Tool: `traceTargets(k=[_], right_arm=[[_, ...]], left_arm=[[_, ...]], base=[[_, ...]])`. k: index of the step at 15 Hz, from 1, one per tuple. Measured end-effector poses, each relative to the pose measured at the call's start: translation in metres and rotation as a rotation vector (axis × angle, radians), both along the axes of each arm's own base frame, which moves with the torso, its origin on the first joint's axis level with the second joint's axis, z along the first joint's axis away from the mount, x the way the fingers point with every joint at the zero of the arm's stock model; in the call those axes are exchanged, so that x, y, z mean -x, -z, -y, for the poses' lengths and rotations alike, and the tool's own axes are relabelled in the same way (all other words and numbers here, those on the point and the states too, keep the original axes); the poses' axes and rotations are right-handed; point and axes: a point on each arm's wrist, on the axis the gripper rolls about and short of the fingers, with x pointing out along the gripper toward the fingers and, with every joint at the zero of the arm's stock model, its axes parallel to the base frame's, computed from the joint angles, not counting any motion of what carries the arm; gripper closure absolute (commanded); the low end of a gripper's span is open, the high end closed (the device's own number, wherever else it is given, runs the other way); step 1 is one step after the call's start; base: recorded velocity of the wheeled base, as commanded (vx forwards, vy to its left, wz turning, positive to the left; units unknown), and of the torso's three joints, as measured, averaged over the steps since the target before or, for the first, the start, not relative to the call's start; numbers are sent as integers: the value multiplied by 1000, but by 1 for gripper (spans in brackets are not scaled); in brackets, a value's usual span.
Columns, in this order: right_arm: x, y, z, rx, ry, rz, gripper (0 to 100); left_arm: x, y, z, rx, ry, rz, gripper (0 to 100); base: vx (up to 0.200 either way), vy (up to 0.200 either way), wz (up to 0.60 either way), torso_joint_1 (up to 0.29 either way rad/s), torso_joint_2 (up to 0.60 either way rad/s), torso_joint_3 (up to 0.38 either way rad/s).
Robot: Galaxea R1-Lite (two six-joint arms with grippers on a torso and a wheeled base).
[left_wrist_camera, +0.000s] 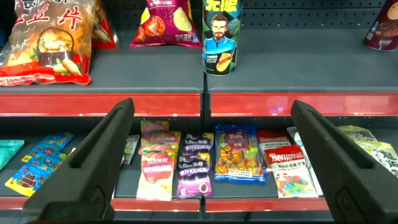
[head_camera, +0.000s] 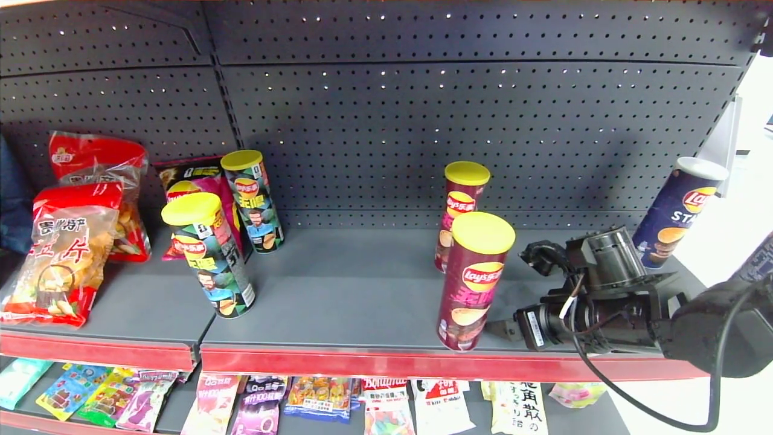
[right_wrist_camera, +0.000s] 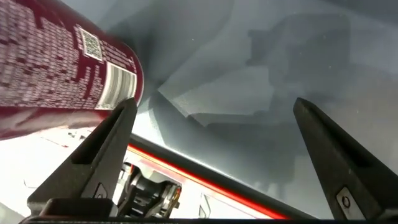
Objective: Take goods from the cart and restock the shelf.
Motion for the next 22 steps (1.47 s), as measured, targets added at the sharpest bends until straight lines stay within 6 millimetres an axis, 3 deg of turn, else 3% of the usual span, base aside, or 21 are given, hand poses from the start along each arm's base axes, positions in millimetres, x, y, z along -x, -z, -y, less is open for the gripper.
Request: traceTargets(k=[7,22], right_arm=[[28,-2,13,15,-5,-3,0],[6,2,-3,11,-13,52,0]], left_arm=[[0,0,0,0,0,0,0],[0,0,0,0,1,0,0]], base=[[0,0,0,0,0,0],[0,0,0,0,0,0]])
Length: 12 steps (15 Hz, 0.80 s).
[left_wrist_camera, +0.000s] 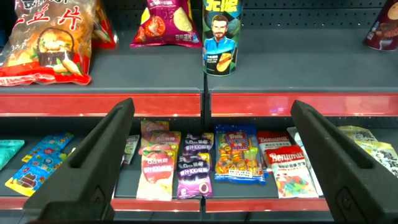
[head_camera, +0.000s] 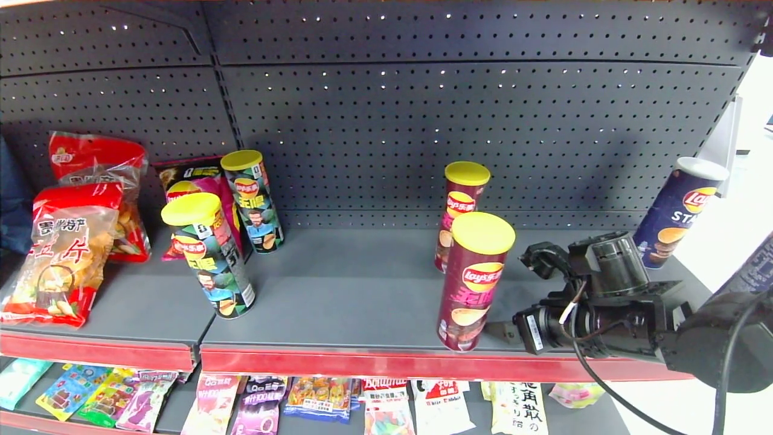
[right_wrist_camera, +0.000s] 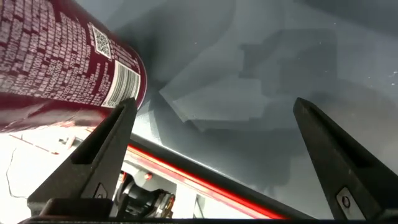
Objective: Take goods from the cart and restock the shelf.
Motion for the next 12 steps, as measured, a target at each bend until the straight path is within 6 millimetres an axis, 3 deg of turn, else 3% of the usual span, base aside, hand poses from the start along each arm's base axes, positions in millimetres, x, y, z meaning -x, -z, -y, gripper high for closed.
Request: traceTargets(k=[12], right_arm=[[4,3,-4,5,-17,-10,0]], left_arm=[[0,0,0,0,0,0,0]], base=[[0,0,0,0,0,0]])
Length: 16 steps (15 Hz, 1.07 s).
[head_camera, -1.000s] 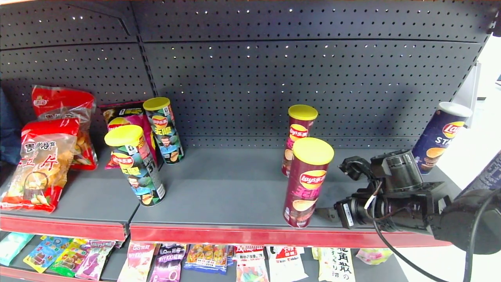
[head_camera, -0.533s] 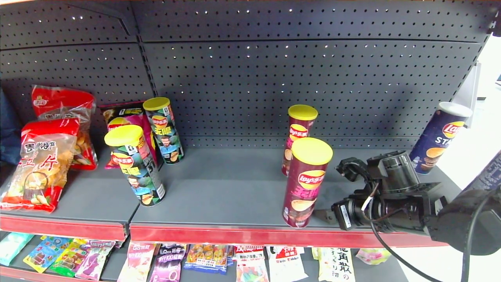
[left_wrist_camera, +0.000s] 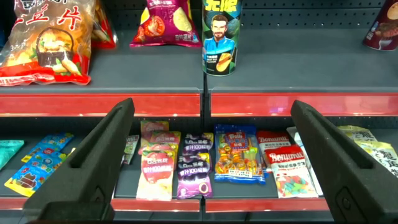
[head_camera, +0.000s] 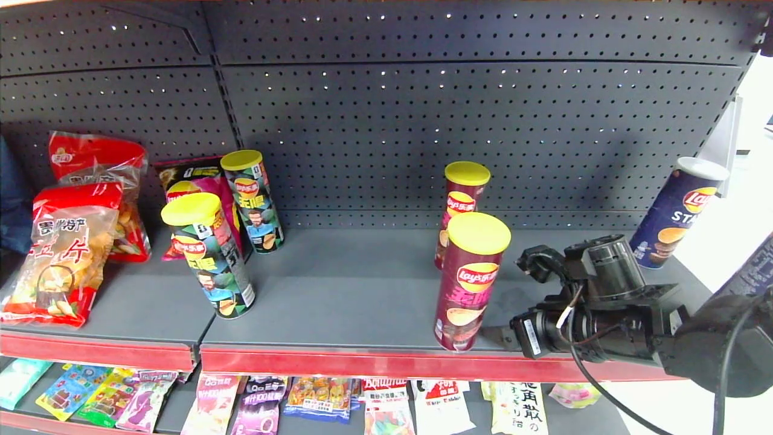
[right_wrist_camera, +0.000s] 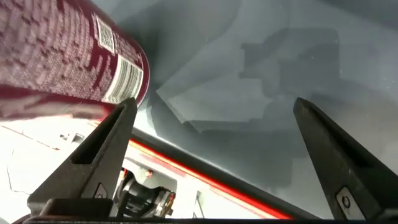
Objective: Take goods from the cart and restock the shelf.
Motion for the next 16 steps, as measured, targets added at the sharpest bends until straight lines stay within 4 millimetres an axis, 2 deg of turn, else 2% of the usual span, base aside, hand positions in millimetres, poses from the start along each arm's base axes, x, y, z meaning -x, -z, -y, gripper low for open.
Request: traceTargets(k=[5,8,12,14,16], right_arm=[[25,-9,17,0,23,20,0],[55,-33,34,-33,20,118,0],[112,-62,77,-65,0,334,0],[150,-64,98,-73,14,462,0],[190,-56,110,-80,54,573,0]], left_arm=[[0,0,0,0,0,0,0],[0,0,0,0,0,0,0],[0,0,0,0,0,0,0],[0,0,0,0,0,-1,0],[0,0,0,0,0,0,0]], base=[[0,0,0,0,0,0],[0,0,0,0,0,0],[0,0,0,0,0,0],[0,0,0,0,0,0],[0,0,0,0,0,0]])
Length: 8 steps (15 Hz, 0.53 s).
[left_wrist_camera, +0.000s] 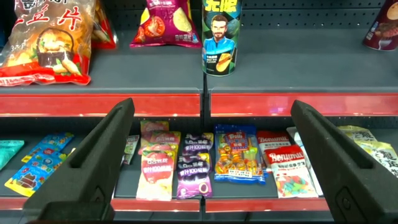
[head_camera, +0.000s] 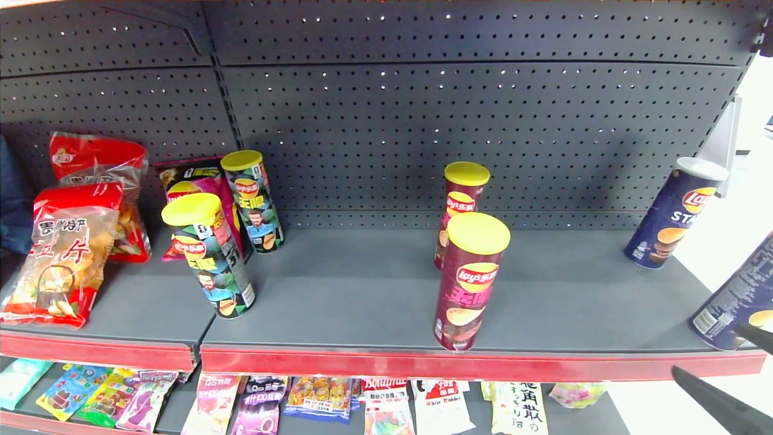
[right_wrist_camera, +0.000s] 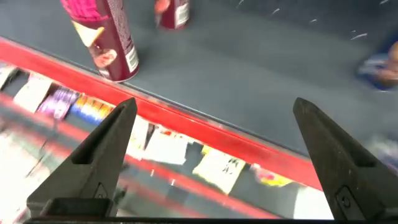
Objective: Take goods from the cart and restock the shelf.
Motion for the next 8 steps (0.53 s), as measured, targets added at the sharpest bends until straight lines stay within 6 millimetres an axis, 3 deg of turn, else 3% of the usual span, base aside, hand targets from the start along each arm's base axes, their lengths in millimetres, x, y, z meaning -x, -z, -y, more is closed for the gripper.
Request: traceTargets(k=[2,4,6,8], right_arm=[[37,16,5,-39,33,80,0],[64,44,9,-85,151,104,0],[75,69,11,-117,259,84,0],[79,73,11,-133,282,136,0]], left_arm=[[0,0,0,0,0,0,0],[0,0,0,0,0,0,0],[0,0,0,0,0,0,0],[0,0,0,0,0,0,0]], base=[[0,0,0,0,0,0],[0,0,0,0,0,0],[0,0,0,0,0,0],[0,0,0,0,0,0]])
